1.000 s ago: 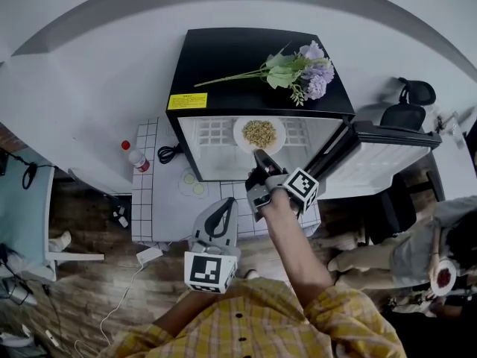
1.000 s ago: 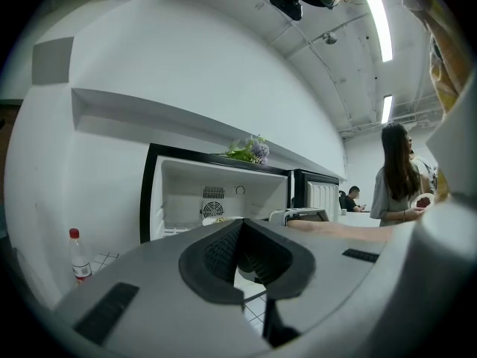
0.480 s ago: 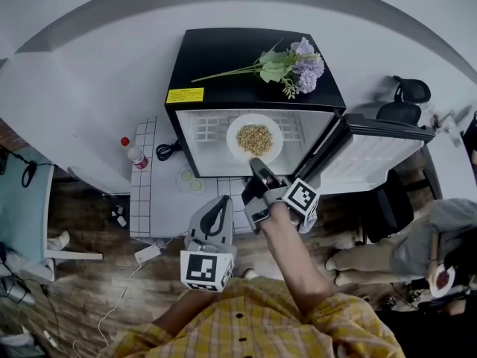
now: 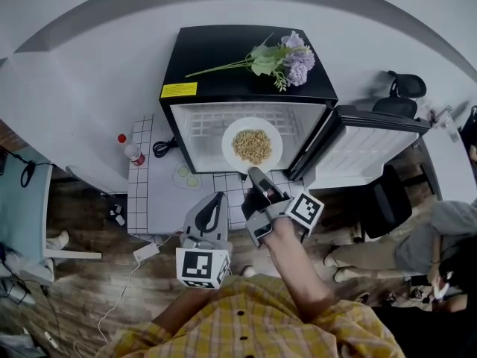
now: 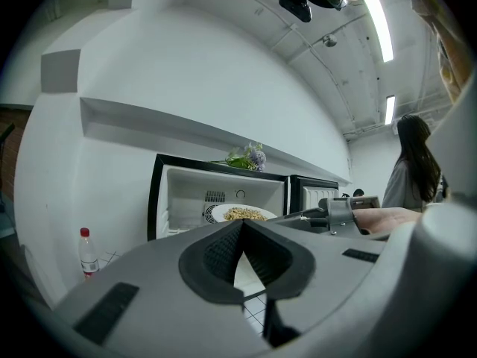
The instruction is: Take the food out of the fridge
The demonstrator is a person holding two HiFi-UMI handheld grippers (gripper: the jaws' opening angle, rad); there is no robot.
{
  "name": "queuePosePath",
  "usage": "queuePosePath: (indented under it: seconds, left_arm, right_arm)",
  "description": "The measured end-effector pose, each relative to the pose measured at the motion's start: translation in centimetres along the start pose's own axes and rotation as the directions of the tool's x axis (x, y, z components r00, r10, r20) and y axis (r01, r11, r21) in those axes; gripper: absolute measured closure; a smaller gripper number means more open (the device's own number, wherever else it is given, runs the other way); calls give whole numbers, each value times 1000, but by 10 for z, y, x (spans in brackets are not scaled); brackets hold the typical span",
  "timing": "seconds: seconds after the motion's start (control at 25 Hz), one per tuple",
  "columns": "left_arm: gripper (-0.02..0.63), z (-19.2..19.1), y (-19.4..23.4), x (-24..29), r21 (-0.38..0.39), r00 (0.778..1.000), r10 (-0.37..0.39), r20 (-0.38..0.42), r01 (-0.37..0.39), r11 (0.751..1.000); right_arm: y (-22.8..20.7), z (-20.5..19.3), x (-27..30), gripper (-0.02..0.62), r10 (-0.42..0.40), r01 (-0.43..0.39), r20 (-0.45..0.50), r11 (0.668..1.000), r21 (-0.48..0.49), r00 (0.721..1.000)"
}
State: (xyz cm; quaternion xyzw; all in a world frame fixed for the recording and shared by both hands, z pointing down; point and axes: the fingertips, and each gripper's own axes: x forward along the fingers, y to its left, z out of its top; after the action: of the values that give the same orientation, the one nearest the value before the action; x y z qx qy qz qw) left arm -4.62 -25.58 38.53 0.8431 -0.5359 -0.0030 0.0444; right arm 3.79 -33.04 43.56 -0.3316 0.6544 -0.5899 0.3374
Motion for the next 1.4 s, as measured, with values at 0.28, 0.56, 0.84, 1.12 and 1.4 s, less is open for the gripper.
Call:
queuePosePath:
  seconds: [0.28,0.56,0.84,1.12,1.4]
  left_arm:
    - [598,2,-5,-4,7,1000,-2,5,2,1000]
    - [598,3,-12,-7,11,1000,-5,9,5,1000]
    - [598,2,-18,-9,19,1000,-7,5,7,1000]
    - [598,2,-22,-12,22,1000,-2,6,2,1000]
    - [598,1,-28,-14,29,1000,-4,6,4,1000]
  right_arm:
    - [9,-15,-19,575,16,-16,-21,1000,3,1000]
    - [18,-22,-36,574,32,-32,-17,999,7,999]
    - [22,-24,-51,575,45,-45,-4,999,21,999]
    - [20,-28,-64,575,50,-49,-8,998,39,999]
    - [16,-24,-76,575,41,-41,0,998,43,999]
